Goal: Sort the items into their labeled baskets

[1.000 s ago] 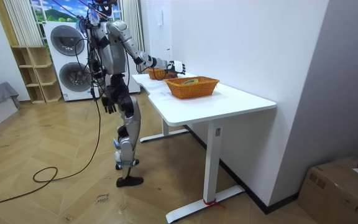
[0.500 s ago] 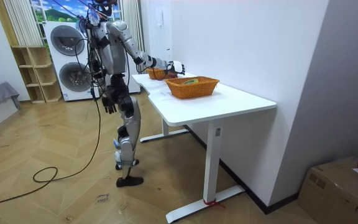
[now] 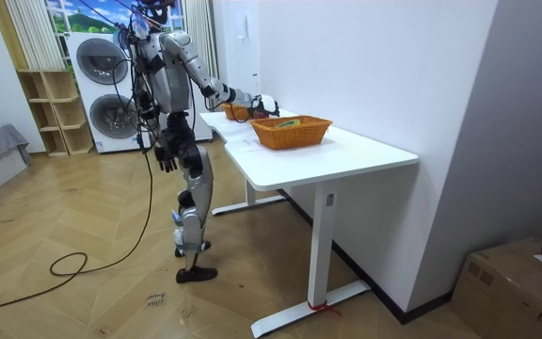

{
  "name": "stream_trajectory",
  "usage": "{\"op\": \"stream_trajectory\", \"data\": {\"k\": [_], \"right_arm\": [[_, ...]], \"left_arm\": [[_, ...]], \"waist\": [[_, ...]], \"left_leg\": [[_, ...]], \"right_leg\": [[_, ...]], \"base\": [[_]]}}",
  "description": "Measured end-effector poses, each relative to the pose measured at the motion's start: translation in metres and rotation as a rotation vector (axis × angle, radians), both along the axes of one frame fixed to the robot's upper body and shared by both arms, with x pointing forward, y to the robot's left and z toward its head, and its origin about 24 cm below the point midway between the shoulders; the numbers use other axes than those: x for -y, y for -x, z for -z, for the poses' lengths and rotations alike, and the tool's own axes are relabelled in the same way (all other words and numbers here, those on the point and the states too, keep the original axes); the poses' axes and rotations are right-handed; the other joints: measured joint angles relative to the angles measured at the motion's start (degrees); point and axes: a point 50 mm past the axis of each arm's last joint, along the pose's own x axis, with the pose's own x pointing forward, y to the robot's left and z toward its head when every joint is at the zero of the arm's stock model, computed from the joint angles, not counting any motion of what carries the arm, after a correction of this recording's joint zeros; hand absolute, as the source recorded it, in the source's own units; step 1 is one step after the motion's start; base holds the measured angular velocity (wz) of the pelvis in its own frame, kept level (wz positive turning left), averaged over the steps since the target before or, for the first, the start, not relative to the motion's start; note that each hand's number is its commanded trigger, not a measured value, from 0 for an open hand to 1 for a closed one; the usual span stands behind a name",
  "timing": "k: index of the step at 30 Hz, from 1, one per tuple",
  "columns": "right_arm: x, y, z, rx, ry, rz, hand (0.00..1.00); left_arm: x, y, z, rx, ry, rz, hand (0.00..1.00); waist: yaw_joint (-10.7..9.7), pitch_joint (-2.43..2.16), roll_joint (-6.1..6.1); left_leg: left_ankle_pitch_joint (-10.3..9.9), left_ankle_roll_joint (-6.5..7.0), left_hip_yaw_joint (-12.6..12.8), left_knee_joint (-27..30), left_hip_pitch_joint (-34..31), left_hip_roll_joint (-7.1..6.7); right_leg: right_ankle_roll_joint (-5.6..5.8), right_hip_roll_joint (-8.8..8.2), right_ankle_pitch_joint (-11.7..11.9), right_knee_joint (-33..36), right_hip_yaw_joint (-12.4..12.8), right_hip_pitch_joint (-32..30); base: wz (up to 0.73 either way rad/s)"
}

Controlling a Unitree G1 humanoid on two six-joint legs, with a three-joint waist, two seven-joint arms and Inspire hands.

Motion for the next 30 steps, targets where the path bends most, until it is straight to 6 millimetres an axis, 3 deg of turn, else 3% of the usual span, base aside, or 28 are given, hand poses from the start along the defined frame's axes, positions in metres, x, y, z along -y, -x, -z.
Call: {"op": "stream_trajectory", "data": {"k": [8, 22, 30], "right_arm": [[0.0018, 0.001, 0.0031, 0.0, 0.122, -0.033, 0.0], [0.0025, 0.0022, 0.0063, -0.017, 0.158, -0.055, 0.0], [0.0034, 0.0007, 0.006, -0.024, 0.178, -0.056, 0.0]], "left_arm": [[-0.0003, 0.0006, 0.0, -0.011, 0.018, 0.002, 0.0], [-0.0027, -0.0022, -0.0005, -0.009, 0.023, 0.002, 0.0], [-0.003, -0.0074, -0.0015, 0.01, 0.021, 0.005, 0.0]], "waist": [[0.5, 0.3, -0.67], [2.4, 0.52, -1.69], [2.9, 0.74, -1.61]], "left_leg": [[0.0, 0.0, -0.1, 0.0, -0.2, -0.04], [0.0, 0.01, -0.2, 0.1, -0.1, -0.03], [-0.1, 0.04, -0.3, 0.2, -0.6, -0.11]], "right_leg": [[0.0, -0.01, 0.0, 0.0, -0.2, -0.4], [0.01, -0.05, 0.0, 0.0, -0.5, -0.3], [0.01, -0.06, 0.0, 0.1, -0.6, -0.4]], "base": [[0.0], [0.0], [0.0]]}}
